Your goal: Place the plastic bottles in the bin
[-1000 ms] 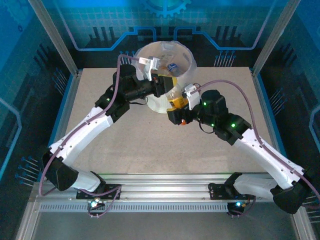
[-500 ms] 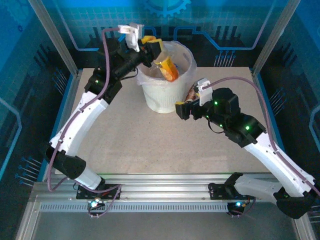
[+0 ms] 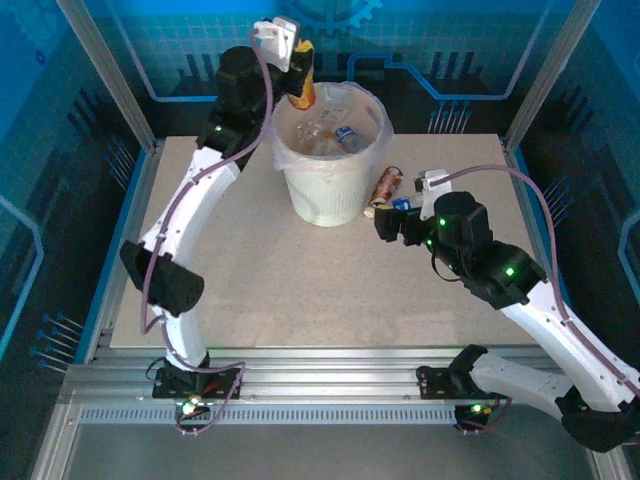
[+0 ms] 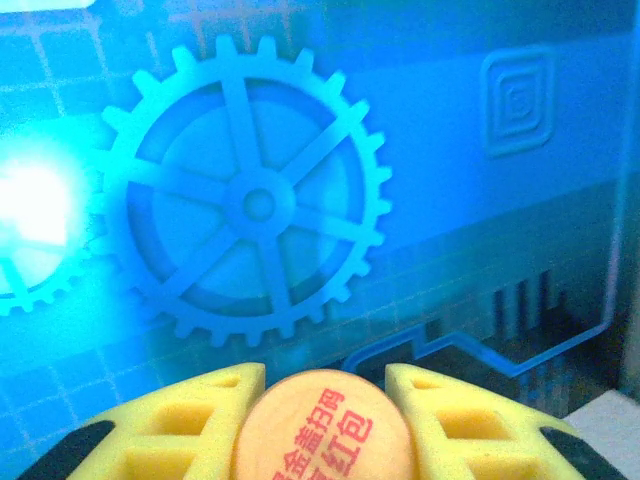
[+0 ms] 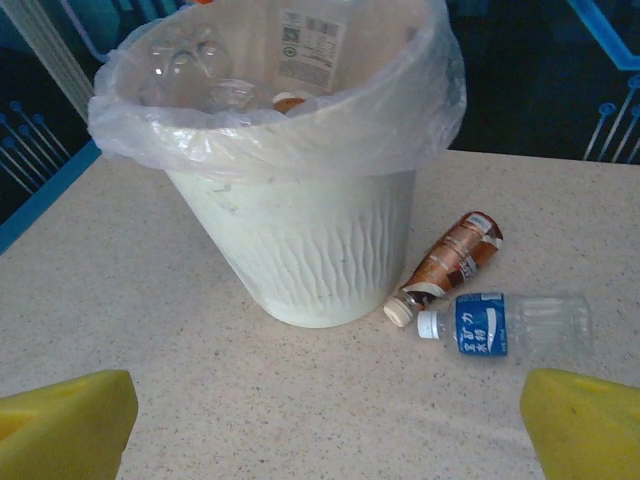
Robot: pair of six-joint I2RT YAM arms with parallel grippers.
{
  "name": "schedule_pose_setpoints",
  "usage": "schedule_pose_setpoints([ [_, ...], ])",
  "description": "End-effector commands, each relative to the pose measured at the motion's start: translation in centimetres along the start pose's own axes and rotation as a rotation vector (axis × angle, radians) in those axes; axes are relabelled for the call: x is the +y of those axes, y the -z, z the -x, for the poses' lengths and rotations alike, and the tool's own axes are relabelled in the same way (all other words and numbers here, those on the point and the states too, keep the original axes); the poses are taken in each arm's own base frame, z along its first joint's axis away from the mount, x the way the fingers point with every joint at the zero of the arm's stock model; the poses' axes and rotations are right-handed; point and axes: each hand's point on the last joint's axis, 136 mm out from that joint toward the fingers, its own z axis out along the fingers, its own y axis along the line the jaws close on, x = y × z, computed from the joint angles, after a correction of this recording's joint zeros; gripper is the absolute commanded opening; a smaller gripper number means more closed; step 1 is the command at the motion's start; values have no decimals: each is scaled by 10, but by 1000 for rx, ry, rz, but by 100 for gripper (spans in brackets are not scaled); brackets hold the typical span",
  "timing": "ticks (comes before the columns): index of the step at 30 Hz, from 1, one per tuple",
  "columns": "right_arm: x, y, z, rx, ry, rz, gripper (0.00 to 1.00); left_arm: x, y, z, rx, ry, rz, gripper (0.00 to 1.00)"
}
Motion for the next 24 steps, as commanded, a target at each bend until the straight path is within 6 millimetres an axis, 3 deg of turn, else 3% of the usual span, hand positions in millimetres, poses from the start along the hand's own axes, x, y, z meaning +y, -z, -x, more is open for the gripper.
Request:
schedule_pose_setpoints([
  [1, -13, 9, -5, -9, -46, -52, 100, 18, -5, 10, -9, -136, 91, 0],
  [13, -37, 14, -15, 2, -105, -141, 100, -17, -17, -60, 181, -112, -67, 1],
  [21, -43, 11, -21, 16, -123, -156, 100, -58, -17, -97, 268, -213, -182, 18],
  [24, -43, 11, -22, 19, -124, -154, 100, -70, -16, -105, 283, -224, -225, 31],
])
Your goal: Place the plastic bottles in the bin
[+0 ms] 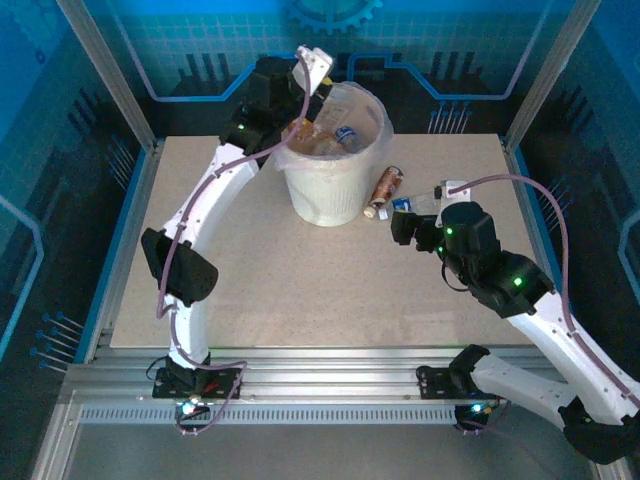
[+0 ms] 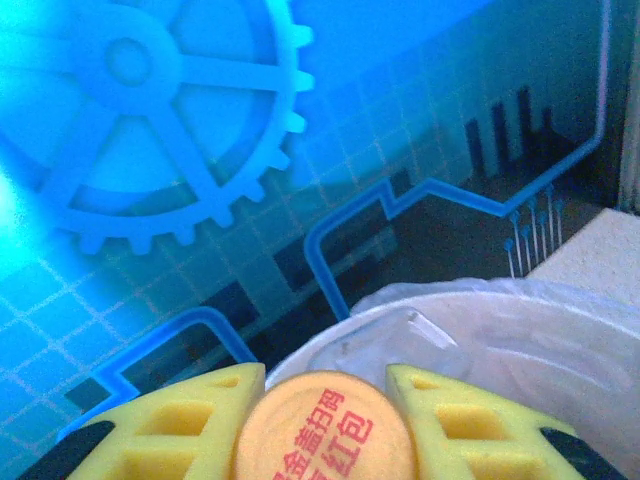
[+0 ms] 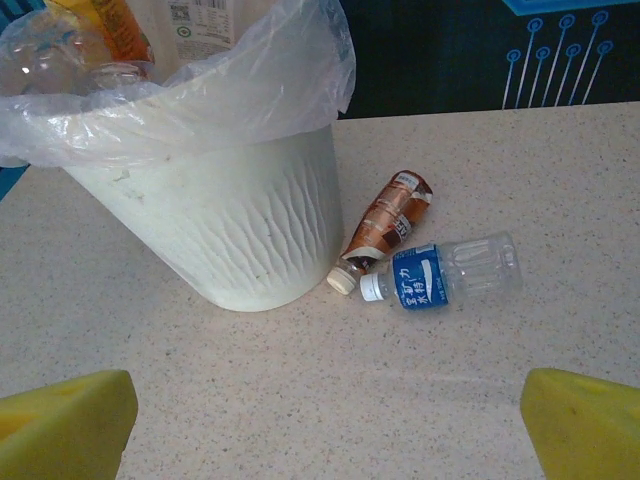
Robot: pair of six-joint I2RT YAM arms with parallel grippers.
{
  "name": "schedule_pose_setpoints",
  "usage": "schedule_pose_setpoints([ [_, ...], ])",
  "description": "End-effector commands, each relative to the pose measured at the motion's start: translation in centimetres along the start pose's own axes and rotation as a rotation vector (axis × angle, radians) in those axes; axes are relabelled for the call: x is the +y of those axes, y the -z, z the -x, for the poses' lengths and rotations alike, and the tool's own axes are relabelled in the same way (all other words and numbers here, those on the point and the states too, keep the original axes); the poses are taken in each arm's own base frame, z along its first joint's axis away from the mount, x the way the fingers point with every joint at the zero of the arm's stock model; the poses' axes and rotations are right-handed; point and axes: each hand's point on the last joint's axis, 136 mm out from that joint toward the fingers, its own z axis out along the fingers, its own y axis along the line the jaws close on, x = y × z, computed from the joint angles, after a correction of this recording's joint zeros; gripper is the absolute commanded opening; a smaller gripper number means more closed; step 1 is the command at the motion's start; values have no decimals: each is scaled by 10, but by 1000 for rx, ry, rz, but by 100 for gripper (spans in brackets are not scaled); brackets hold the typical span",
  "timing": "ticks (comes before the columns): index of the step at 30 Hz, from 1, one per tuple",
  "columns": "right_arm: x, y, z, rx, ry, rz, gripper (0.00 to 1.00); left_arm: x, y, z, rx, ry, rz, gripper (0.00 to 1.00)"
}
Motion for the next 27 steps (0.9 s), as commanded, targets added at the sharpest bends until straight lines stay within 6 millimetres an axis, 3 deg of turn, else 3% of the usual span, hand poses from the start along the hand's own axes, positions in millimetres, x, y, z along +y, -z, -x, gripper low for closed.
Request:
schedule_pose_setpoints([
  [1, -7, 1, -1, -1, -24, -19, 100, -26, -8, -18, 39, -48, -87, 35],
  [8, -9, 2, -2, -2, -26, -23, 100, -58, -3, -20, 33, -21, -252, 69],
  [13, -12, 0, -3, 1, -33, -34, 100, -79, 1, -28, 42, 11, -364, 70],
  [18, -15, -1, -5, 9, -43, -43, 100, -88, 0, -37, 58, 45, -401, 70],
  [22, -26, -3, -5, 26, -65, -92, 100, -84, -2, -37, 62, 72, -375, 70],
  [27, -44, -16, -6, 108, -114, -163, 100, -63, 0, -27, 62, 115, -267, 73],
])
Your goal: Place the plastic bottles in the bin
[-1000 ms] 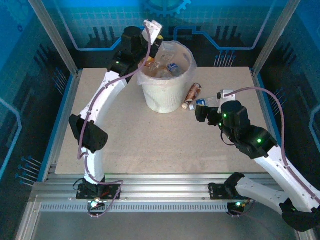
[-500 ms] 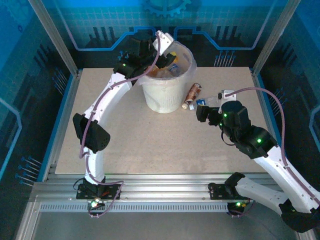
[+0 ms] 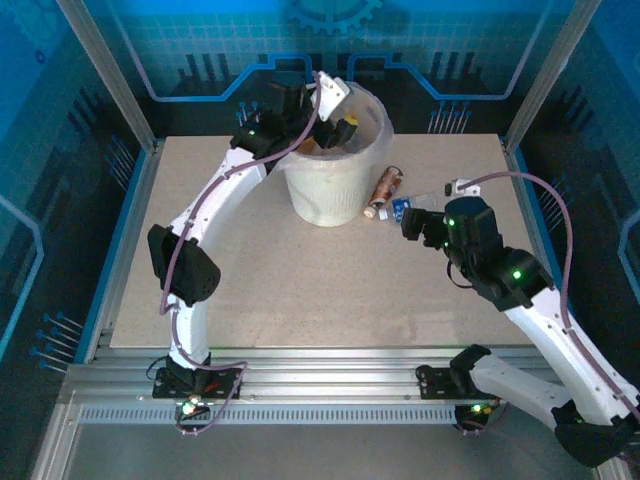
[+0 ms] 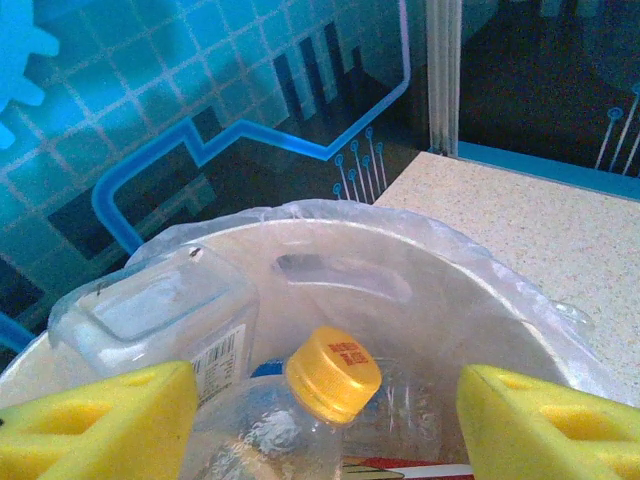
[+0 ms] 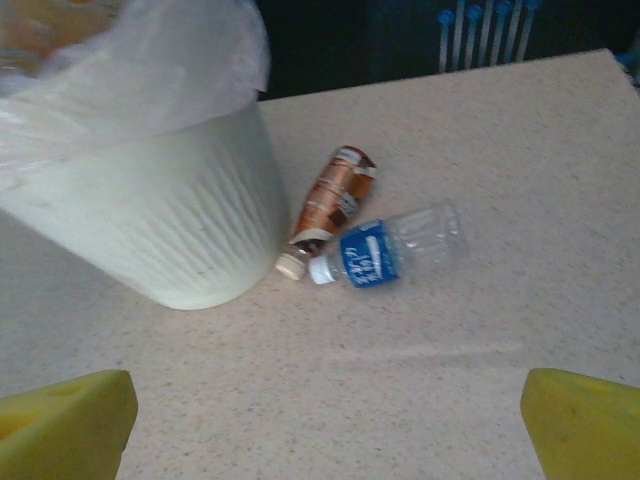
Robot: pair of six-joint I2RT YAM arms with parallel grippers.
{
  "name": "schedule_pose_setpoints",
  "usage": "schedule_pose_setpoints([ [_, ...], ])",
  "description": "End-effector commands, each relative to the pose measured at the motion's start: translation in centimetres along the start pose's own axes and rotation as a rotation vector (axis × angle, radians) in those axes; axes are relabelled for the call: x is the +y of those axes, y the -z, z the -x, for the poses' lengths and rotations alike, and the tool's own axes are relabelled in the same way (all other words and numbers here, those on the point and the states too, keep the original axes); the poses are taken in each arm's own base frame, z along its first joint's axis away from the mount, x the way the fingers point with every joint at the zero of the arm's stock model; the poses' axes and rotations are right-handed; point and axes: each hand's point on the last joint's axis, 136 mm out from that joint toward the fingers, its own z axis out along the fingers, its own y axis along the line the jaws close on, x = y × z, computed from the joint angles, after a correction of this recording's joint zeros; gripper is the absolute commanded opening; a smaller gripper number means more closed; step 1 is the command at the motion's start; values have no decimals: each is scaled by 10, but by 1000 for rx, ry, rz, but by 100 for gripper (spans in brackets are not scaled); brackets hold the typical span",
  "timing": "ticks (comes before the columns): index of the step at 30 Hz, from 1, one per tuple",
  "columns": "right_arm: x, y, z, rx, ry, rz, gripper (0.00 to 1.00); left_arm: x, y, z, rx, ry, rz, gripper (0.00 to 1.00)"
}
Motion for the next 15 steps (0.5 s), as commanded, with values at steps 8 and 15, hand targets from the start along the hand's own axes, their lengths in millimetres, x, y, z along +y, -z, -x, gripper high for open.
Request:
schedule_pose_setpoints([
  [8, -27, -73, 10, 240, -102, -32, 100, 24, 63, 55, -126, 165, 178, 99],
  [15, -41, -144, 26, 364, -112, -21, 100, 26, 129, 51, -185, 315, 286, 99],
])
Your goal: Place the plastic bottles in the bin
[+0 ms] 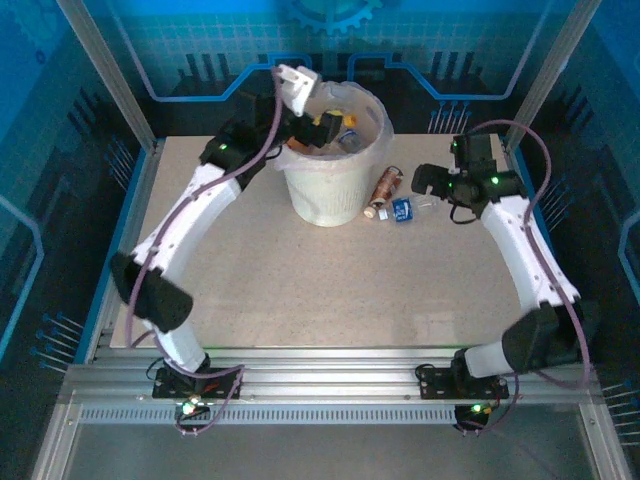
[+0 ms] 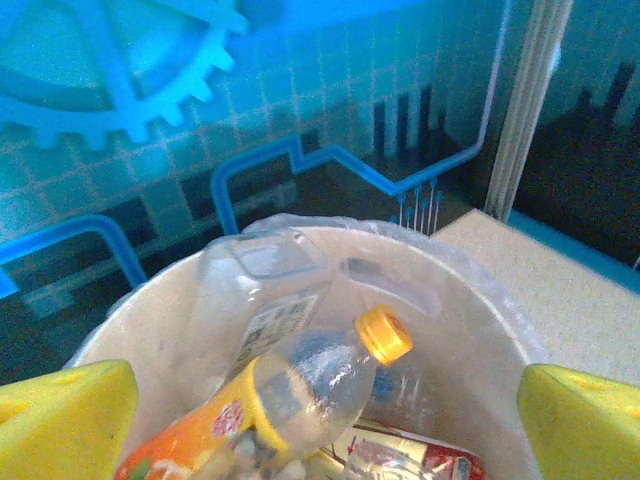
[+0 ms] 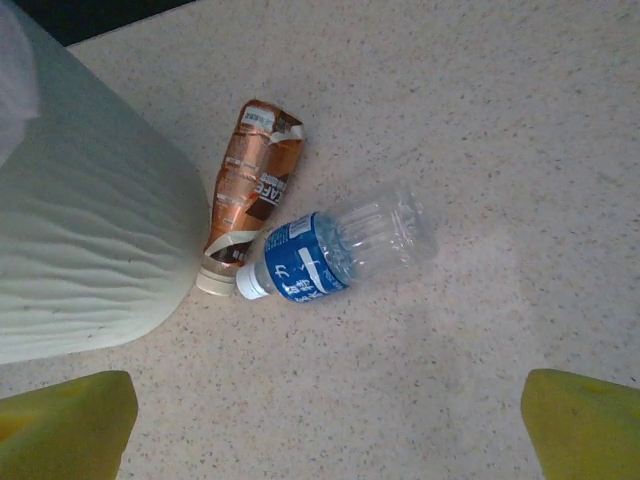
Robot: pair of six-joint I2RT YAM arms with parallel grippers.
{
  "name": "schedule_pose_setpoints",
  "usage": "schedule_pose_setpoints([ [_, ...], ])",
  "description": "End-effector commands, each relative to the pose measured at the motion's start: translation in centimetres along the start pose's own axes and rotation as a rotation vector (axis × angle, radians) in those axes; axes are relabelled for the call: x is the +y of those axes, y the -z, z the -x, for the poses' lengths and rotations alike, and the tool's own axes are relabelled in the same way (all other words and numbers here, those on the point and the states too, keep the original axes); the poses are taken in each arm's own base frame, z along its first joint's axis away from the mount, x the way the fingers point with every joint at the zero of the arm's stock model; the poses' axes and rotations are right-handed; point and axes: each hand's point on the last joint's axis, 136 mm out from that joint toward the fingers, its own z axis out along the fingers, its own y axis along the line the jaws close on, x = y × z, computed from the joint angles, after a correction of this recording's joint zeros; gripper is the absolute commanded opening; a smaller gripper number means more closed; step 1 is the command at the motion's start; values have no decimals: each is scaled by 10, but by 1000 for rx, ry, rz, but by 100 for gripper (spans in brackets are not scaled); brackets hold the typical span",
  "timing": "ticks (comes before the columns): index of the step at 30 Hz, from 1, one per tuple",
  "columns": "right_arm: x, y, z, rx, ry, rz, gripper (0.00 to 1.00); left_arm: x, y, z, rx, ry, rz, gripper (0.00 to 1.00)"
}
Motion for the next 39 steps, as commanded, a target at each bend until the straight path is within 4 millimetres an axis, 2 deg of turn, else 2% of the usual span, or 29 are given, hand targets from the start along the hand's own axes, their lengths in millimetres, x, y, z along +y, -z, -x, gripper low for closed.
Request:
schedule_pose_setpoints([
  [1, 7, -21, 12, 74, 21, 64, 100, 11, 43, 22, -107, 120, 81, 99],
  [6, 15, -67, 25, 163, -1, 104, 99, 14, 82, -7, -154, 257, 111, 99],
  [8, 21, -85, 30, 188, -16, 118, 96, 13, 94, -20, -165, 308, 111, 99],
  [14, 30, -137, 33, 247, -40, 82, 93, 16, 113, -59, -124, 393, 145, 99],
  [23, 47, -192, 14, 304, -63, 59, 95, 18, 122, -113, -22, 469, 194, 99],
  [26, 57, -205, 9, 306, -54, 59, 100, 17, 123, -127, 9, 485, 199, 99],
  [28, 62, -210, 9, 301, -57, 54, 100, 16, 122, -132, 22, 490, 196, 99],
  [29, 60, -222, 1, 322, -62, 39, 100, 15, 123, -133, 25, 493, 193, 99],
  [31, 59, -229, -2, 330, -74, 23, 100, 13, 123, -135, 32, 492, 187, 99],
  [39, 58, -258, -16, 362, -104, 2, 92, 11, 124, -143, 49, 502, 181, 99],
])
